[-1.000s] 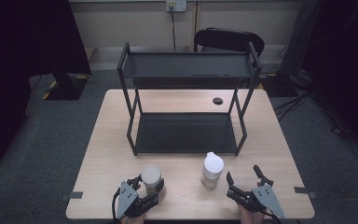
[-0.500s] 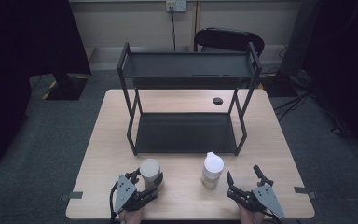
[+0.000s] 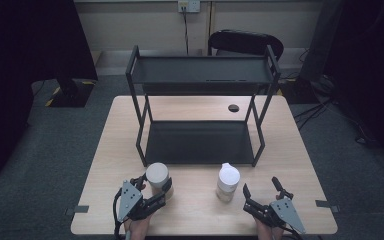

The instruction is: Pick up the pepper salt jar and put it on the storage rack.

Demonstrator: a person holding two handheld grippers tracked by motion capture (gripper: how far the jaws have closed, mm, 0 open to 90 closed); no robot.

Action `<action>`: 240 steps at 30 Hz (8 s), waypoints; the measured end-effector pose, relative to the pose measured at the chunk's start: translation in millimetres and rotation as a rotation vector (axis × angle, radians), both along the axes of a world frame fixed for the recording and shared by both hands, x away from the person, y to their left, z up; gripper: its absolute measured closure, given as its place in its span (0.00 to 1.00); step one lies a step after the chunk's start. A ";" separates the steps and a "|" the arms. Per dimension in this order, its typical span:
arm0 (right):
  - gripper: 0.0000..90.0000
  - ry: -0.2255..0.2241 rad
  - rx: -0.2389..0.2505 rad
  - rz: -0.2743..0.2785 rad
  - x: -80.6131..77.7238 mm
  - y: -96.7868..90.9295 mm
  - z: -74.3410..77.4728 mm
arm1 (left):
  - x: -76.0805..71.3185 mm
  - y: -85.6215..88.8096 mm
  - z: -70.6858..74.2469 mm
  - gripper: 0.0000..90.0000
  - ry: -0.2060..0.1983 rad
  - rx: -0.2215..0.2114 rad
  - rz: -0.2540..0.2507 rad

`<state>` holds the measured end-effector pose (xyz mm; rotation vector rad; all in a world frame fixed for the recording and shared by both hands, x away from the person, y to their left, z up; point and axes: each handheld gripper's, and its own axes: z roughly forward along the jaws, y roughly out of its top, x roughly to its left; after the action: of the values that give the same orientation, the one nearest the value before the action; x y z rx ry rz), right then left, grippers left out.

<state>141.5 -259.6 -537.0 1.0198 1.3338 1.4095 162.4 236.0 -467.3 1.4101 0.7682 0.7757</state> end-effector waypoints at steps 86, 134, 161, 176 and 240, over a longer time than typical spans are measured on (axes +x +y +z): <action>0.03 0.001 0.001 -0.009 -0.7 1.5 0.0 | 115.8 -30.9 219.2 0.39 -0.113 -0.016 0.064; 0.03 0.002 0.004 0.001 -1.0 0.2 0.1 | 188.6 -56.2 263.7 0.39 -0.064 -0.011 0.144; 0.03 0.000 0.002 0.000 -1.4 0.4 -0.2 | 194.7 -54.3 265.8 0.39 -0.036 0.005 0.147; 0.03 0.000 0.002 0.000 -1.3 0.4 -0.1 | 197.6 -50.3 263.1 0.30 -0.053 -0.015 0.124; 0.03 0.001 0.002 -0.019 -1.6 3.6 0.1 | 114.1 -8.7 202.9 0.00 -0.089 -0.057 0.118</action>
<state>139.9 -256.0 -536.9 1.0325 1.3207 1.3969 276.4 227.3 -264.4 1.2794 0.8040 0.8948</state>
